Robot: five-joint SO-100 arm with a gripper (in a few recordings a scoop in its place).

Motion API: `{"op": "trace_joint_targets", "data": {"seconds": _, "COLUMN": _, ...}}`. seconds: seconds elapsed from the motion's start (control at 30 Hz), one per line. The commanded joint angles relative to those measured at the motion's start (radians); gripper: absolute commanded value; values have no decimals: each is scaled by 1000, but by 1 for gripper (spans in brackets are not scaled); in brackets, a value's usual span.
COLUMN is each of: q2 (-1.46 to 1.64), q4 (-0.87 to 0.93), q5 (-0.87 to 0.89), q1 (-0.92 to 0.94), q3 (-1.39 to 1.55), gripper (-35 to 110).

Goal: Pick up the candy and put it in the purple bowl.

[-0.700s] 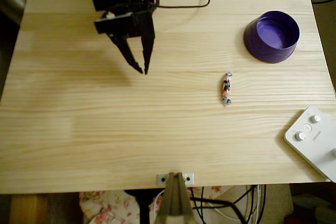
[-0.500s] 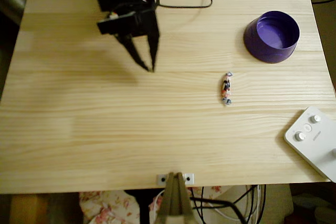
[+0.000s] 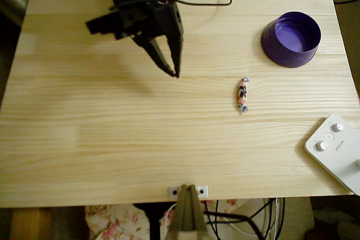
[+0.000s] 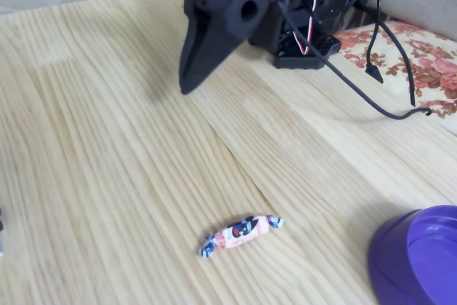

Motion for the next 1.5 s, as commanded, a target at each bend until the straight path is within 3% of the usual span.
{"op": "trace_joint_targets", "data": {"seconds": 0.0, "q2": 15, "q4": 26, "q5": 17, "q1": -20, "q3": -63, "gripper": -1}}
{"op": "trace_joint_targets", "data": {"seconds": 0.67, "q2": -23, "q4": 255, "q5": 144, "q1": 5, "q3": -288, "gripper": -1}}
{"op": "trace_joint_targets", "data": {"seconds": 0.93, "q2": -221, "q4": 264, "q5": 97, "q1": 58, "q3": -509, "gripper": -1}}
{"op": "trace_joint_targets", "data": {"seconds": 1.47, "q2": -609, "q4": 152, "q5": 127, "q1": -87, "q3": -644, "gripper": -1}}
